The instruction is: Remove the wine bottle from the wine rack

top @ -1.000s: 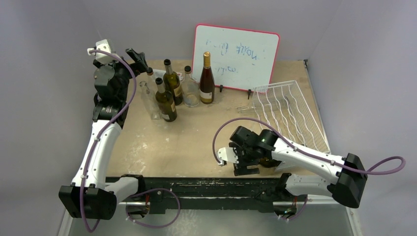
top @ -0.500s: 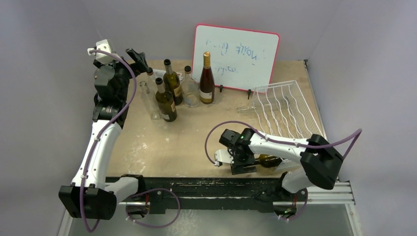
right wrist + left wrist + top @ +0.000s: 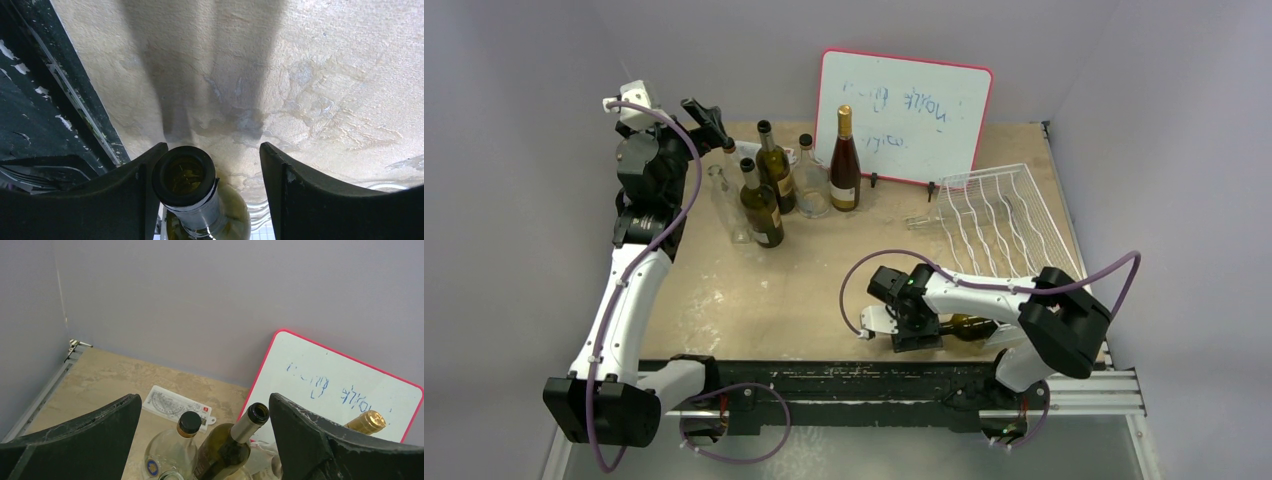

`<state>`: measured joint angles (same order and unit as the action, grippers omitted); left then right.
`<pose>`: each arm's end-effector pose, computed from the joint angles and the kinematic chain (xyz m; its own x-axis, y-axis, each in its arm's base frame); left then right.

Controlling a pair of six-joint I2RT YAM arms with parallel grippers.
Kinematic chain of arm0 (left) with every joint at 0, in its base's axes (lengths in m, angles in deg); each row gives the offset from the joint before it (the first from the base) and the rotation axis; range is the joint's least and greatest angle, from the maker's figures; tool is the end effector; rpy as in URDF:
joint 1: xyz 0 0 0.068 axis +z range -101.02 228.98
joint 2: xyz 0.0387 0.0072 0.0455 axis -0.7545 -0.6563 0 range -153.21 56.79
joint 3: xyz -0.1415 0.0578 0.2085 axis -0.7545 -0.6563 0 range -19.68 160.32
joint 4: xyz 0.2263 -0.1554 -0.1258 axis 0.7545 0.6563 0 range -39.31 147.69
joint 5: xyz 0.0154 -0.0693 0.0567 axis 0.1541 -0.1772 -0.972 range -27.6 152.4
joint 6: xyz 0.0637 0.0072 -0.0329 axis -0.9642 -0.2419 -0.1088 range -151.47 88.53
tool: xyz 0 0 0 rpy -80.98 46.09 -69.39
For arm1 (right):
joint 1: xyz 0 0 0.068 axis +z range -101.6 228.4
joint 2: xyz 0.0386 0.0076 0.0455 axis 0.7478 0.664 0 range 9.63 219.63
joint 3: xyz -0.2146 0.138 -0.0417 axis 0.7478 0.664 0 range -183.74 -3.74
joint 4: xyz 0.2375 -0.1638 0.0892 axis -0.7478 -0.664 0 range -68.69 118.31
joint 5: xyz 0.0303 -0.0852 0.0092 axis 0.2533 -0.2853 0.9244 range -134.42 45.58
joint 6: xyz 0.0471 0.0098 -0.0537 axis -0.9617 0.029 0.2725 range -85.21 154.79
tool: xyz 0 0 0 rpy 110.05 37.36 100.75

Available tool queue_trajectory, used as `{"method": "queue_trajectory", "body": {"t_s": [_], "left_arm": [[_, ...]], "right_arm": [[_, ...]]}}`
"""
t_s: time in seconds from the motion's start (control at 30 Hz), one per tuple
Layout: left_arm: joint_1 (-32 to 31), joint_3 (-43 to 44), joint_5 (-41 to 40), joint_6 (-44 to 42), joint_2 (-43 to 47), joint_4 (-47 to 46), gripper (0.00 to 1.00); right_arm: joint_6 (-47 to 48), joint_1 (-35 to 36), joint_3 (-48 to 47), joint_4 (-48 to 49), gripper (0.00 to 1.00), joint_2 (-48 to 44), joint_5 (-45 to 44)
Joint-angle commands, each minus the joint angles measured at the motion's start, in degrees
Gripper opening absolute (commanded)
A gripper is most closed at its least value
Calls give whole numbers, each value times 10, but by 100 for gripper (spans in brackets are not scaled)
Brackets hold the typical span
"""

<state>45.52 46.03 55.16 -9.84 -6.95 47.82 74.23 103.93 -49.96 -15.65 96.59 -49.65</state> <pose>0.3278 -0.0123 0.4180 0.1025 -0.3725 -0.9223 -0.0299 0.9257 -0.3772 0.1608 0.2247 0.0871 0.0834 -0.9964 -0.0137 -0.9884 -0.0809 -0.1288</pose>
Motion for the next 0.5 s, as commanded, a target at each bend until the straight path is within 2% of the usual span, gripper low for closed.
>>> {"method": "queue_trajectory", "body": {"t_s": [0.0,0.1,0.3,0.47], "left_arm": [[-3,15,12,7,5,-26,99],[-3,14,12,9,4,-26,99],[-5,13,11,9,5,-27,99],[-5,14,12,9,6,-26,99]], "right_arm": [[-2,-1,-5,-4,69,1,13],[-1,0,-8,-7,65,3,16],[0,-1,-33,-10,45,16,35],[2,0,-47,-9,38,19,41]]}}
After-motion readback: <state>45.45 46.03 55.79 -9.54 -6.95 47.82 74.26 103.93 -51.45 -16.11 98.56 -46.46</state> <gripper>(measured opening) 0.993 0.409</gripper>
